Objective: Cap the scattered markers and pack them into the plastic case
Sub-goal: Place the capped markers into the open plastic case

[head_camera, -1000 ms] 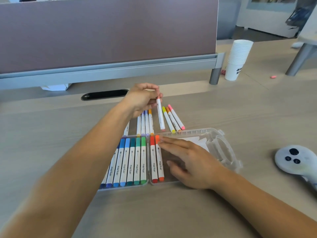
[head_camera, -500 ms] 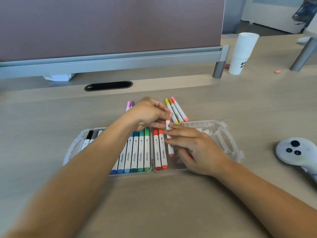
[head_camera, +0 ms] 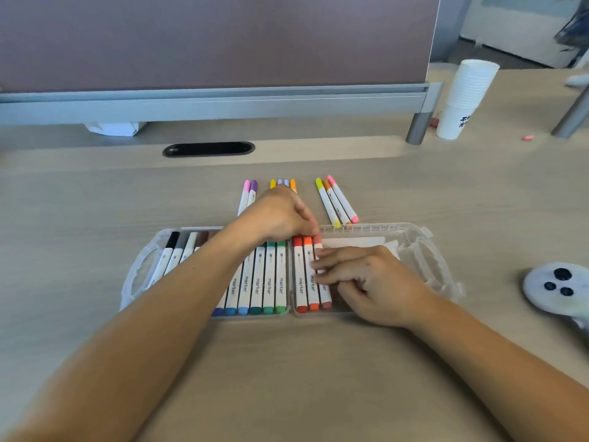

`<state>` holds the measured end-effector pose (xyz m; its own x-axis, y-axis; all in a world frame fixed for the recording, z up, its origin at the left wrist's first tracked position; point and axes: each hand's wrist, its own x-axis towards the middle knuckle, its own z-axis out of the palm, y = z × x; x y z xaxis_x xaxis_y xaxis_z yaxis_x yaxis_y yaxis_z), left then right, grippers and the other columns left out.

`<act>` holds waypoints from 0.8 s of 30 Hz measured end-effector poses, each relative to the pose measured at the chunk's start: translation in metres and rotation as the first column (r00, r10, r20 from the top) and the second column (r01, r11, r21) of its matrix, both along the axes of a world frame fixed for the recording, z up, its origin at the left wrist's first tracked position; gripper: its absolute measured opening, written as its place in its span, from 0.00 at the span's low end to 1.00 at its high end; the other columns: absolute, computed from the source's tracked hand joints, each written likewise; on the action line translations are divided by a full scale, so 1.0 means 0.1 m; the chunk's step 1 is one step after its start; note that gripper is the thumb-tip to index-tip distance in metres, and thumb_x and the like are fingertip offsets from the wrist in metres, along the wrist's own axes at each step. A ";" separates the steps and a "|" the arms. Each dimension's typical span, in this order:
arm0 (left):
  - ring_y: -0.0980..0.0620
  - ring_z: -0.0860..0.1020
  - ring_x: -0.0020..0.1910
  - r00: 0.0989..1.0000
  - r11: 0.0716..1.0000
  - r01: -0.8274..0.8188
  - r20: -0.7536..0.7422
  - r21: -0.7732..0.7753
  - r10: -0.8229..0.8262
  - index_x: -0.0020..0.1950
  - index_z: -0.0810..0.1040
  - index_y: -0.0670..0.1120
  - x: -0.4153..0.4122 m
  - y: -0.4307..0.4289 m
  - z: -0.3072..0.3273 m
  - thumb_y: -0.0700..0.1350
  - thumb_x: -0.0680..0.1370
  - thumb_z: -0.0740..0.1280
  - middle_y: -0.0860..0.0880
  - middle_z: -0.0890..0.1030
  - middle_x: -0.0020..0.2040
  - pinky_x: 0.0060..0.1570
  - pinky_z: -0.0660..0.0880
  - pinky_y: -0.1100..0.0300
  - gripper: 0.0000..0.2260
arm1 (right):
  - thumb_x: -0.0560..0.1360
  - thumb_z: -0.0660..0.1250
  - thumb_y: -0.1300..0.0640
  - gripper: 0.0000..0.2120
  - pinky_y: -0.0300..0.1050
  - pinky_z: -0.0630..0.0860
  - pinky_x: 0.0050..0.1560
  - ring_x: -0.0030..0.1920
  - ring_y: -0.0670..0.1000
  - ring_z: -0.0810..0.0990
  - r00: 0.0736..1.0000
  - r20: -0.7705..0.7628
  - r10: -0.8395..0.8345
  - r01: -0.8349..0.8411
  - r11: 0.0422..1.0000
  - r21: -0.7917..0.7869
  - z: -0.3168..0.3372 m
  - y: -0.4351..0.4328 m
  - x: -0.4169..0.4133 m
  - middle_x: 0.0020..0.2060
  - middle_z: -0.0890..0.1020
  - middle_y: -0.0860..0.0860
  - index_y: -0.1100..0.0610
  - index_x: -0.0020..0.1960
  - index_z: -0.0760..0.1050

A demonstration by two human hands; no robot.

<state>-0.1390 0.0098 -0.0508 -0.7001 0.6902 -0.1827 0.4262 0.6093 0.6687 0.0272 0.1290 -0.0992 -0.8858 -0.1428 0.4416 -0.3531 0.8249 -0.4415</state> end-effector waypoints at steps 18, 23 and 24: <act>0.52 0.82 0.46 0.991 0.999 -0.022 -0.133 0.023 0.025 0.43 0.86 0.48 -0.09 0.20 0.06 0.49 0.76 0.71 0.50 0.85 0.42 0.50 0.79 0.57 0.06 | 0.71 0.58 0.58 0.18 0.31 0.74 0.54 0.50 0.42 0.81 0.997 0.015 -0.076 0.076 0.996 -0.054 0.06 -0.02 0.02 0.51 0.83 0.48 0.56 0.50 0.85; 0.47 0.79 0.56 0.961 0.996 -0.077 -0.262 0.037 0.084 0.52 0.84 0.45 -0.35 0.62 0.04 0.47 0.79 0.63 0.47 0.83 0.54 0.58 0.77 0.53 0.11 | 0.71 0.56 0.56 0.20 0.42 0.77 0.56 0.54 0.47 0.78 0.981 0.010 -0.195 0.195 0.981 -0.002 0.05 0.02 0.02 0.53 0.80 0.47 0.55 0.55 0.82; 0.46 0.77 0.60 0.951 0.996 -0.093 -0.294 0.014 0.093 0.57 0.82 0.44 -0.41 0.71 0.01 0.47 0.79 0.63 0.46 0.81 0.58 0.61 0.74 0.53 0.12 | 0.71 0.56 0.55 0.20 0.46 0.78 0.56 0.55 0.48 0.78 0.977 0.014 -0.213 0.213 0.977 0.015 0.04 0.03 0.03 0.53 0.80 0.47 0.55 0.56 0.82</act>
<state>-0.1796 0.0810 -0.0497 -0.7841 0.6193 0.0413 0.5454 0.6557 0.5221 0.0297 0.1318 -0.0951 -0.9032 0.0441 0.4269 -0.1617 0.8864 -0.4338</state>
